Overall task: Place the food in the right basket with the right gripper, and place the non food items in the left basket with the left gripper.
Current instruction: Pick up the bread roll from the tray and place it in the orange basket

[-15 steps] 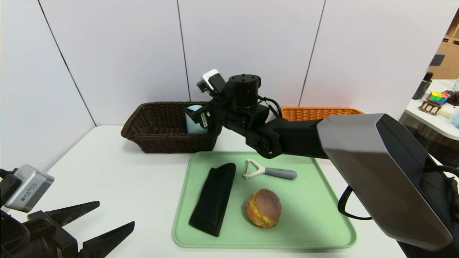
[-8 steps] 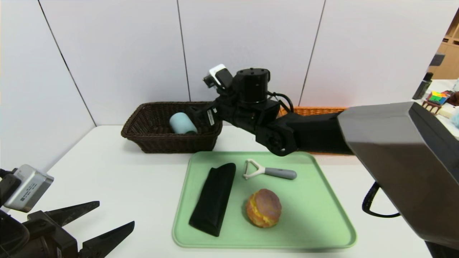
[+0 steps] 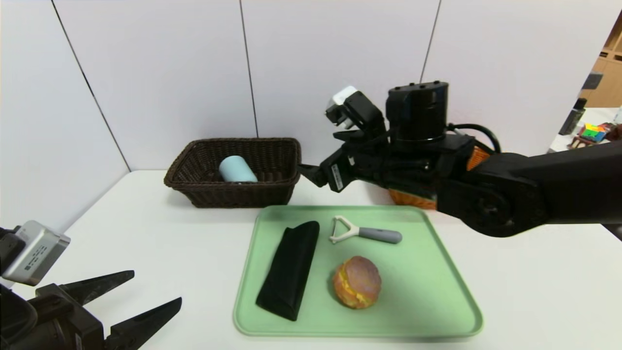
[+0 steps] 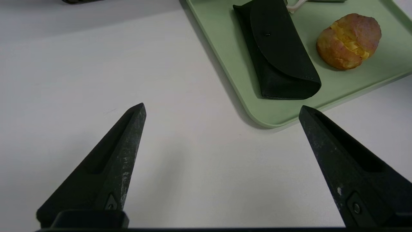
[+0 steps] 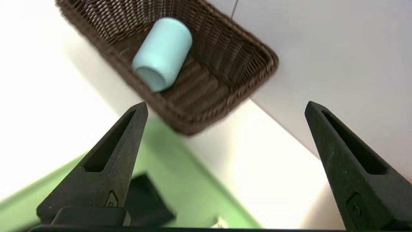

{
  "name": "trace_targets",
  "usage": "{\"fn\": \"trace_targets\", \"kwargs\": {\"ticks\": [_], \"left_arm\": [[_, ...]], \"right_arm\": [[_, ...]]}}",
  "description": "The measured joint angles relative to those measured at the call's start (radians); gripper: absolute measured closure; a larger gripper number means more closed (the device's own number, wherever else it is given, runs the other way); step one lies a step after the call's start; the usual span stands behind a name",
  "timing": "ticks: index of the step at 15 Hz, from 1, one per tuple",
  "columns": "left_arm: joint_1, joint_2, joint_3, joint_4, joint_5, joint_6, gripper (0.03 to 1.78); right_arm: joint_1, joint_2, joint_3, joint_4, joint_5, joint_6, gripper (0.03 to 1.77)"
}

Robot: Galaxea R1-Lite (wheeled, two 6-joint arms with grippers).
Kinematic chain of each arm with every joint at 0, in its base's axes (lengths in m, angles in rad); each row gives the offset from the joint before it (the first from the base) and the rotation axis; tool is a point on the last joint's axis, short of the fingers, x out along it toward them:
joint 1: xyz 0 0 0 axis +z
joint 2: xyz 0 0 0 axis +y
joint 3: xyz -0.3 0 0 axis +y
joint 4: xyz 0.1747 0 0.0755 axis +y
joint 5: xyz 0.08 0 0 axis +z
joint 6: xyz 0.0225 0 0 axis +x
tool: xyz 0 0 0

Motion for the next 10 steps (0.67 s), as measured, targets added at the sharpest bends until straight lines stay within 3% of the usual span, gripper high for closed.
{"fn": "trace_targets", "kwargs": {"ticks": [6, 10], "left_arm": [[0.000, -0.010, 0.007, 0.000, 0.000, -0.001, 0.12], [0.000, -0.015, 0.005, 0.001, 0.000, 0.000, 0.12]], "right_arm": [[0.018, -0.343, 0.362, 0.058, -0.101, 0.012, 0.11], [0.025, -0.493, 0.503, 0.204, -0.115, 0.121, 0.11]]}}
